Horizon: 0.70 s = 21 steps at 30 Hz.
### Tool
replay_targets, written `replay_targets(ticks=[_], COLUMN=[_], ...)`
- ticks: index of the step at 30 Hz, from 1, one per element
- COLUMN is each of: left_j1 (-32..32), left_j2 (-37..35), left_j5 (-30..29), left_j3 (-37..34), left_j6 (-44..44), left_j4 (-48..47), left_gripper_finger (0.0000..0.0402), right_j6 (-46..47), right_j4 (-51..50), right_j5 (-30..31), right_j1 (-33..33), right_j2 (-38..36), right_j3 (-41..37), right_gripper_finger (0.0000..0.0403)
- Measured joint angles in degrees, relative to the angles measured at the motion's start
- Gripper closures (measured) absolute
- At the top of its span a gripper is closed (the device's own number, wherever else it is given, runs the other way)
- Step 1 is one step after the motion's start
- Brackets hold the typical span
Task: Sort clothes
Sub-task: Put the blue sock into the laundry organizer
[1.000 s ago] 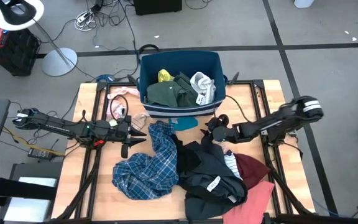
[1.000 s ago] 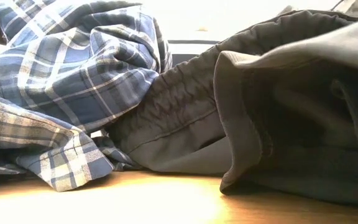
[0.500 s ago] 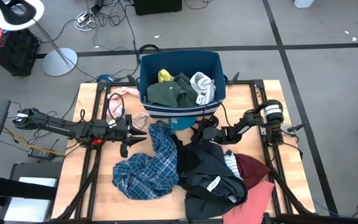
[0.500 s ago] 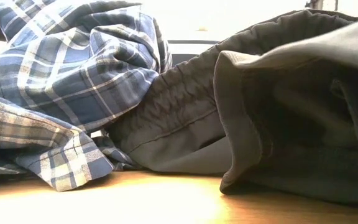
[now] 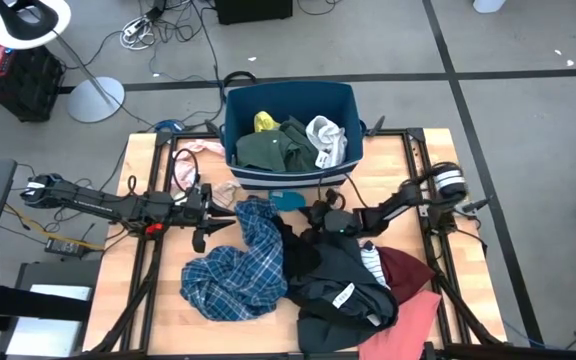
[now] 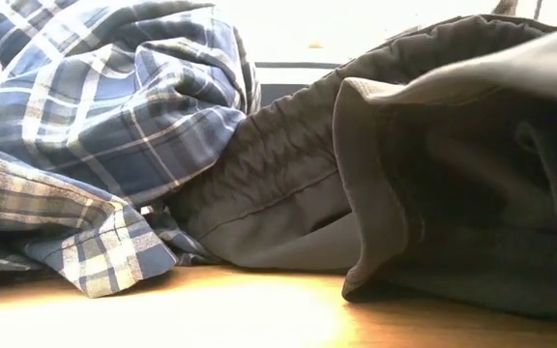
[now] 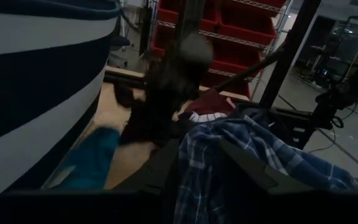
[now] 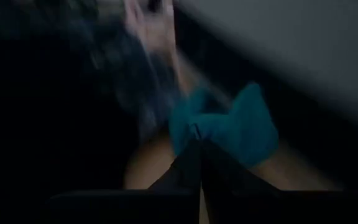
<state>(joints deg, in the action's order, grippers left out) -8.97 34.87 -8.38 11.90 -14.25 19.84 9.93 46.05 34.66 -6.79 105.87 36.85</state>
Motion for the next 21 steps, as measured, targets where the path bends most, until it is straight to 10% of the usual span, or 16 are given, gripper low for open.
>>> replay_targets(ticks=[12, 21], left_j1=[-0.02, -0.02], left_j2=[0.0, 0.0], left_j5=[0.0, -0.51], left_j3=[0.0, 0.0], left_j6=[-1.41, -0.99], left_j4=[0.04, 0.35], left_gripper_finger=[0.0289, 0.0289], right_j6=[-21.4, -33.7], right_j4=[-16.33, -30.73], right_j5=[11.3, 11.55], right_j1=[-5.5, 0.48], right_j2=[-25.97, -29.91], right_j3=[9.95, 27.13], right_gripper_finger=[0.0402, 0.0402])
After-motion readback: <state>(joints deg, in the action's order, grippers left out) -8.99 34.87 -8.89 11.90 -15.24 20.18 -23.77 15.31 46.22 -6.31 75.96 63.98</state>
